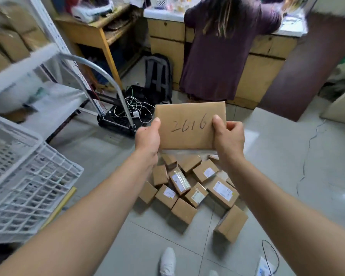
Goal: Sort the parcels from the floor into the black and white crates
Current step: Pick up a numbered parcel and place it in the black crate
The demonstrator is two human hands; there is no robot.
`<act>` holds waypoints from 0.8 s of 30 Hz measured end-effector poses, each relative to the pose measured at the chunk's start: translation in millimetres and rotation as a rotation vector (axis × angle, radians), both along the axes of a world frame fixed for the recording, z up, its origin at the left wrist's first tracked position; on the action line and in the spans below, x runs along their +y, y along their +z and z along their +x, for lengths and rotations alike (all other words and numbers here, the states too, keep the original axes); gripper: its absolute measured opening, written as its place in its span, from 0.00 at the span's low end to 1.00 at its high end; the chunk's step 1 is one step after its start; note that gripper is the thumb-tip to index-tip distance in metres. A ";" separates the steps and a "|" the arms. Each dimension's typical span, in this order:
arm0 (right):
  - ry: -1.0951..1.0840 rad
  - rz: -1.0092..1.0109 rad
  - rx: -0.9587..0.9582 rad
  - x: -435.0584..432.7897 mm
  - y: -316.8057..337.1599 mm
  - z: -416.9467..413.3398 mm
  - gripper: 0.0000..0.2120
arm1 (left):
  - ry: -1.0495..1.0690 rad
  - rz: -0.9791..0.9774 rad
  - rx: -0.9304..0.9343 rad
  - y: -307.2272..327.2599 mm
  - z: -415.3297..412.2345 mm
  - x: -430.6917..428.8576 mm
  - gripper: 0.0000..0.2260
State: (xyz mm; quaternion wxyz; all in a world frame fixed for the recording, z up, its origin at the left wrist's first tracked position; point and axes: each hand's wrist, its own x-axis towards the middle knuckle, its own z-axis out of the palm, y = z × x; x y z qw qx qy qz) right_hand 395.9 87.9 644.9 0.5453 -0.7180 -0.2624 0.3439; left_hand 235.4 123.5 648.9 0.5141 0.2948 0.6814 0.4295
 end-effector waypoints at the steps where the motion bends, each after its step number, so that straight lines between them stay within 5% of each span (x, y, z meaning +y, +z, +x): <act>1: 0.019 0.039 0.002 -2.3 13.6 -7.7 0.18 | 0.002 0.036 -0.005 14.3 -8.9 -2.6 0.12; 11: 0.332 0.243 0.044 -31.5 109.3 -83.5 0.15 | 0.266 0.223 -0.022 109.3 -87.6 -72.1 0.11; 24: 0.789 0.278 0.089 -72.3 140.2 -243.8 0.14 | 0.721 0.264 -0.024 144.8 -226.6 -198.4 0.15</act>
